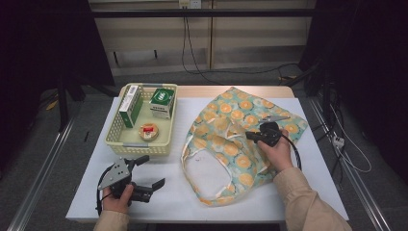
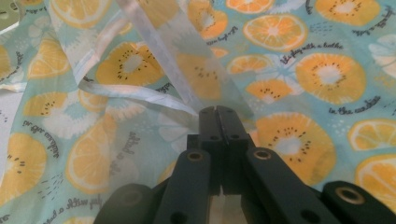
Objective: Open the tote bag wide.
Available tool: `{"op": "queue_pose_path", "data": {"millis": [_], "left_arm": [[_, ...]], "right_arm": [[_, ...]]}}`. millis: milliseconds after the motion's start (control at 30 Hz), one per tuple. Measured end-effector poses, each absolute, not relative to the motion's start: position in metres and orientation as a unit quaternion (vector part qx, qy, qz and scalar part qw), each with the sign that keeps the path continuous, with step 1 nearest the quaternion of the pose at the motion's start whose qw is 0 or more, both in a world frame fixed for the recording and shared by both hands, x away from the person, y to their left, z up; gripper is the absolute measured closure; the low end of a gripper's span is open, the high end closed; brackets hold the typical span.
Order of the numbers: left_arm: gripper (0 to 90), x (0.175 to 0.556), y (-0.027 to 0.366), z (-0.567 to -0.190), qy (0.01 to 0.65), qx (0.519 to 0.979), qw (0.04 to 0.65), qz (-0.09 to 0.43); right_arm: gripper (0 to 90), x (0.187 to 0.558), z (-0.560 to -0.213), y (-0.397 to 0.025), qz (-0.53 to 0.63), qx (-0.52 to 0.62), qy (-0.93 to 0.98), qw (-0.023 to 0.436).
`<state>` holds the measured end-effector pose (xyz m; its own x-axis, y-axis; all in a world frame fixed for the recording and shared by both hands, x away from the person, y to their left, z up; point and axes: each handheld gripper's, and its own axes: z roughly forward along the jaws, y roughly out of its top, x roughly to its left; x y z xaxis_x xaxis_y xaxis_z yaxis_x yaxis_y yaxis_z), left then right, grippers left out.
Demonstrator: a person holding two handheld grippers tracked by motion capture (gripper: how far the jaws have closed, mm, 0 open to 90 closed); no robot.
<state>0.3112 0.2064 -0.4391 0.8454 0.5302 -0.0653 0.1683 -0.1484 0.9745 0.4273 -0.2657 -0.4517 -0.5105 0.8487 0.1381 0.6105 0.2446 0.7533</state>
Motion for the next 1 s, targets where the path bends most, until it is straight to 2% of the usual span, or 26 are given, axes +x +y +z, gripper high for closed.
{"op": "queue_pose_path", "data": {"millis": [233,500,667,800,1000], "left_arm": [[2.3,0.310,0.208,-0.439,0.238,0.741,0.609,0.151],[2.3,0.310,0.208,-0.439,0.237,0.743,0.607,0.152],[2.3,0.309,0.207,-0.439,0.237,0.743,0.608,0.150],[2.3,0.309,0.208,-0.439,0.237,0.743,0.608,0.151],[2.3,0.309,0.209,-0.439,0.238,0.741,0.609,0.151]], "right_arm": [[84.5,0.423,-0.448,-0.259,0.390,0.453,0.787,0.154],[61.7,0.412,-0.431,-0.241,0.422,0.423,0.788,0.149],[55.8,0.408,-0.420,-0.225,0.435,0.408,0.787,0.156],[55.6,0.409,-0.415,-0.210,0.434,0.387,0.797,0.160],[59.0,0.409,-0.422,-0.183,0.424,0.348,0.825,0.136]]}}
